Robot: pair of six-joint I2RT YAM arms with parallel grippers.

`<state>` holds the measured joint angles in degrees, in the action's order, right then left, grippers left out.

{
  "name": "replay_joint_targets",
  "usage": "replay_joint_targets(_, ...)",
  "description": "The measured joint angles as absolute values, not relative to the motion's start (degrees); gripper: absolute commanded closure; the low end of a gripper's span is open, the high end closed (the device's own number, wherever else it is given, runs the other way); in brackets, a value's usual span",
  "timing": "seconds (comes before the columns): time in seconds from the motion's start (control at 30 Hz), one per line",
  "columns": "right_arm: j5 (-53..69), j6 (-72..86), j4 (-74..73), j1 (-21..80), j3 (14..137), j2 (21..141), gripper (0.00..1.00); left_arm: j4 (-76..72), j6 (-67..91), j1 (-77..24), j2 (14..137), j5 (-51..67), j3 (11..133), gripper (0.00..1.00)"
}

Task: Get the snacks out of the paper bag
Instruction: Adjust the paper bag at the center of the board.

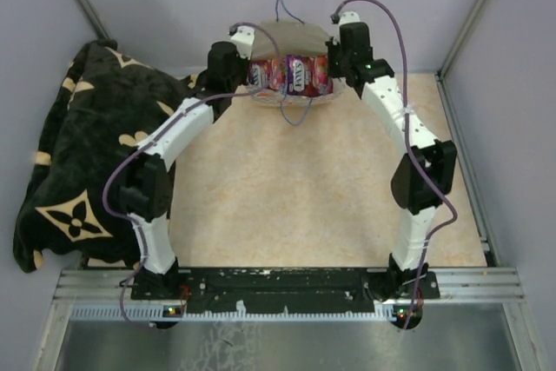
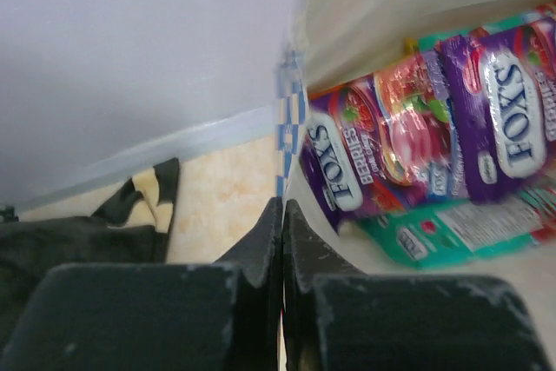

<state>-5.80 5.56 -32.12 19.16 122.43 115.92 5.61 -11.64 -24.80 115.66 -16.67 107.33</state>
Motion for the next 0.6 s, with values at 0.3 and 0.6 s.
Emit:
replay_joint_targets(0.3,-2.2,12.78,-1.41,25.67,54.54,77.47,1.0,-26.68,-10.13,-31.29,89.41,-16.21,52.23,1.0)
replay_joint_targets(0.6,-6.0,16.73,4.56,29.85,33.06,57.23,1.0,-30.5,-8.62,-41.23,77.17,-27.11,36.91,1.0)
